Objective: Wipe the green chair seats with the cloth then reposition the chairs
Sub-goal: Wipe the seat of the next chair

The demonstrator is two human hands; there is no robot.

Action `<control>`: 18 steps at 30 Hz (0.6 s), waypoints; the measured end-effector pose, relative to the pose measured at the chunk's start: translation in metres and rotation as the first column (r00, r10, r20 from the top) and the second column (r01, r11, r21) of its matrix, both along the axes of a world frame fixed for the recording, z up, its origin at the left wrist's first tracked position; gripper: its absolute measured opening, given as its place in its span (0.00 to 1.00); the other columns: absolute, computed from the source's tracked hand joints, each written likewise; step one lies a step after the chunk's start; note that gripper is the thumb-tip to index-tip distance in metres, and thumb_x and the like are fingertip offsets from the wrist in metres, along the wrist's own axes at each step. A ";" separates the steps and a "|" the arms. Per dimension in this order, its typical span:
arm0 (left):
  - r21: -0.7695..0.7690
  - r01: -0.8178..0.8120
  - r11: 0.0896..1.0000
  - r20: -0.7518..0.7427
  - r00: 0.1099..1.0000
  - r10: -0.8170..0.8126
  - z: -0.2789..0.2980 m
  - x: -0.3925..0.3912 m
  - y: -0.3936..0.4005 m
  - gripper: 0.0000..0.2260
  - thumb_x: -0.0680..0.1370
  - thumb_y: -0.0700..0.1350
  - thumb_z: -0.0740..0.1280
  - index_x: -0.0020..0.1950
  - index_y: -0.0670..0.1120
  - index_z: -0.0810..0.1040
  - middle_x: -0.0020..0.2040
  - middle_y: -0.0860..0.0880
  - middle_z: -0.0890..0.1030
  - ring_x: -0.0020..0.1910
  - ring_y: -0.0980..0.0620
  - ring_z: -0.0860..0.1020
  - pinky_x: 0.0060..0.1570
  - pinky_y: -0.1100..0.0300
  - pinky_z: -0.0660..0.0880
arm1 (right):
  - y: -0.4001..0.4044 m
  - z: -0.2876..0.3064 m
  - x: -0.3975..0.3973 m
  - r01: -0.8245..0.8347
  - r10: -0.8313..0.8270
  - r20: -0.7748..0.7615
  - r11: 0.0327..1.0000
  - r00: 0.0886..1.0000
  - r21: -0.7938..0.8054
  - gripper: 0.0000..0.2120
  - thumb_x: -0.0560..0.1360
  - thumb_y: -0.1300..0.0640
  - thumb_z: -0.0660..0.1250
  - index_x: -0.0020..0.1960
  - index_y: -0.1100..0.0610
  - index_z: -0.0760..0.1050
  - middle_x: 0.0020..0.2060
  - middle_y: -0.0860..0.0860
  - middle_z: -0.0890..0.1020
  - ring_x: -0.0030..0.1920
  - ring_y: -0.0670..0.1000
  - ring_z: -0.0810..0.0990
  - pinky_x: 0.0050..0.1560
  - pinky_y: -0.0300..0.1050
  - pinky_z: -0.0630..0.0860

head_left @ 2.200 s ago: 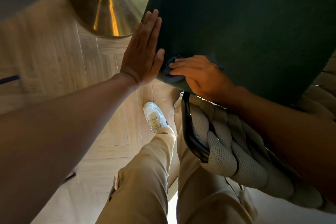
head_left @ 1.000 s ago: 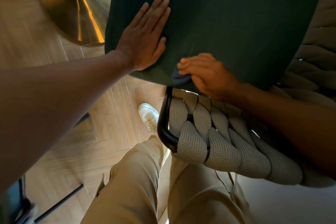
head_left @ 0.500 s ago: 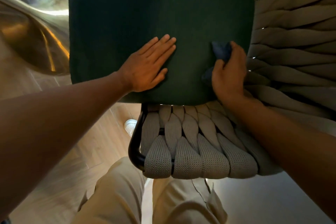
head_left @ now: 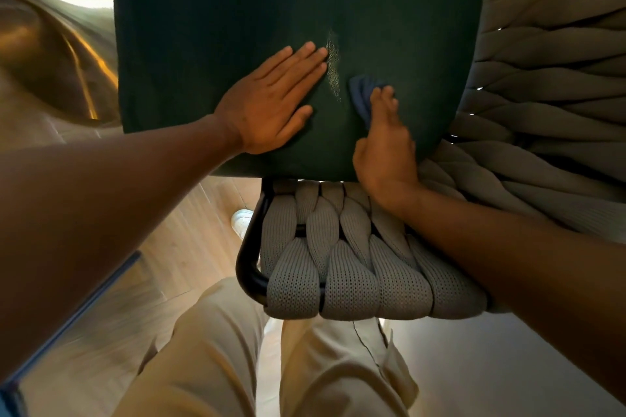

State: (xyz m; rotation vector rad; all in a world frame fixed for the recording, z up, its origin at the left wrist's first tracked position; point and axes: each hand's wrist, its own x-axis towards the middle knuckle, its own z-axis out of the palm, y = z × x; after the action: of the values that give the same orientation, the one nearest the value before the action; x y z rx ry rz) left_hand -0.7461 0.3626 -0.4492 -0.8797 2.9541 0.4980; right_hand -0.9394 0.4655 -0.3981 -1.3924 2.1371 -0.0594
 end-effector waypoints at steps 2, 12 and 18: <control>0.037 -0.007 0.999 0.001 1.000 0.007 0.001 0.000 0.000 0.29 0.86 0.55 0.45 0.83 0.40 0.52 0.83 0.41 0.52 0.83 0.46 0.49 0.81 0.48 0.48 | 0.003 0.004 0.000 -0.099 0.099 0.015 0.995 0.995 0.028 0.35 0.77 0.71 0.62 0.81 0.60 0.55 0.81 0.58 0.55 0.80 0.58 0.57 0.76 0.49 0.59; 0.222 -0.028 0.975 0.012 1.000 0.026 0.020 0.004 0.001 0.31 0.85 0.57 0.42 0.82 0.40 0.53 0.83 0.42 0.52 0.83 0.46 0.48 0.81 0.49 0.45 | 0.000 0.034 -0.011 -0.653 0.643 0.121 0.732 0.756 0.192 0.30 0.78 0.68 0.62 0.79 0.58 0.61 0.78 0.58 0.62 0.75 0.60 0.66 0.71 0.55 0.65; 0.325 -0.099 0.941 0.071 0.994 0.079 0.046 0.024 0.037 0.31 0.84 0.58 0.43 0.82 0.42 0.56 0.83 0.44 0.56 0.82 0.48 0.51 0.81 0.53 0.46 | -0.017 0.034 -0.021 -0.922 0.932 0.126 0.302 0.339 0.243 0.18 0.79 0.64 0.64 0.69 0.60 0.74 0.65 0.58 0.77 0.65 0.62 0.76 0.64 0.57 0.70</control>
State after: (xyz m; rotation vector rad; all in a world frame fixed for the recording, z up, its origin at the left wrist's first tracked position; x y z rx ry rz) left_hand -0.7219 0.3997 -0.4031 -0.9686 2.6741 0.9192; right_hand -0.9600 0.4484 -0.3636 -2.2317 0.9410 0.7126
